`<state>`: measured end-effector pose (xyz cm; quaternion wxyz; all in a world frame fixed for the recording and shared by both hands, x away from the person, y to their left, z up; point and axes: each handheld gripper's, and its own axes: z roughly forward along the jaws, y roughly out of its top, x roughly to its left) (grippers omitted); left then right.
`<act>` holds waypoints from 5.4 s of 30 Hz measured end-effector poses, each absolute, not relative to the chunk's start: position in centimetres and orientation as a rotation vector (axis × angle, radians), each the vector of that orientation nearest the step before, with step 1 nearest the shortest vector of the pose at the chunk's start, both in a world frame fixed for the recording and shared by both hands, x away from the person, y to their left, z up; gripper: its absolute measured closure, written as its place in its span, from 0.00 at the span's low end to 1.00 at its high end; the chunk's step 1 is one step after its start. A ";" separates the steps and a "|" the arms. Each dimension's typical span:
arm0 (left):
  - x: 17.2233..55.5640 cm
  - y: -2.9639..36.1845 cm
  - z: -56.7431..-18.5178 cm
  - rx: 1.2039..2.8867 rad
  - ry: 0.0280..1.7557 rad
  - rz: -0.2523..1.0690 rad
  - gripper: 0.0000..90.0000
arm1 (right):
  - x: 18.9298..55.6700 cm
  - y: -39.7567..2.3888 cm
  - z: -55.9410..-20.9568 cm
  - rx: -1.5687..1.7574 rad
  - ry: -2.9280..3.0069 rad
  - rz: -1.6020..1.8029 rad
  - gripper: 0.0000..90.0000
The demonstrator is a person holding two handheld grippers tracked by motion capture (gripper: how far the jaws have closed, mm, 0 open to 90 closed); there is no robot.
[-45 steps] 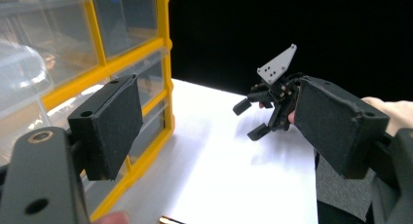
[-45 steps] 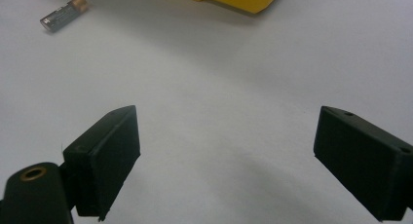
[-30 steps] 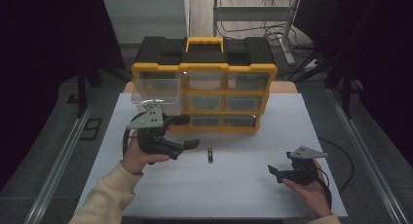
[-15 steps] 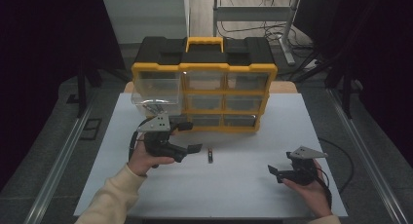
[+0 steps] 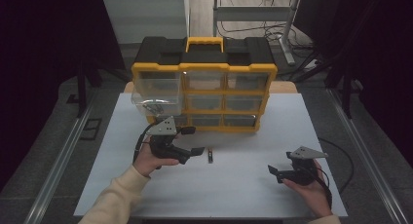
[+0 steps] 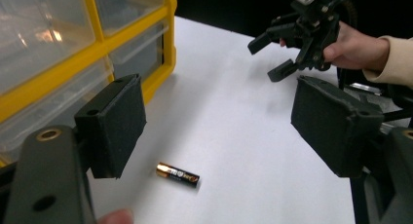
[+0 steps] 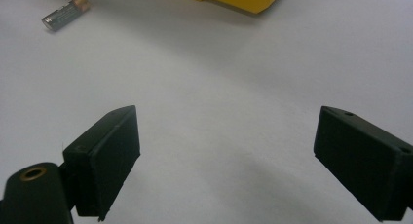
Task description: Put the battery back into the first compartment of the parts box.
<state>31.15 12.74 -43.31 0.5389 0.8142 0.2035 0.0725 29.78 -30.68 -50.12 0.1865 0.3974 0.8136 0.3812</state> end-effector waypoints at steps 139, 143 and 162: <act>33.9 8.6 -49.5 2.230 0.403 0.131 0.46 | 29.8 -30.6 -50.3 1.109 2.312 1.060 0.11; 33.5 9.2 -49.2 2.202 0.411 0.132 0.46 | 29.8 -30.6 -50.3 1.109 2.313 1.061 0.11; 31.0 12.6 -47.3 2.038 0.462 0.214 0.46 | 29.7 -30.5 -50.2 1.107 2.311 1.061 0.11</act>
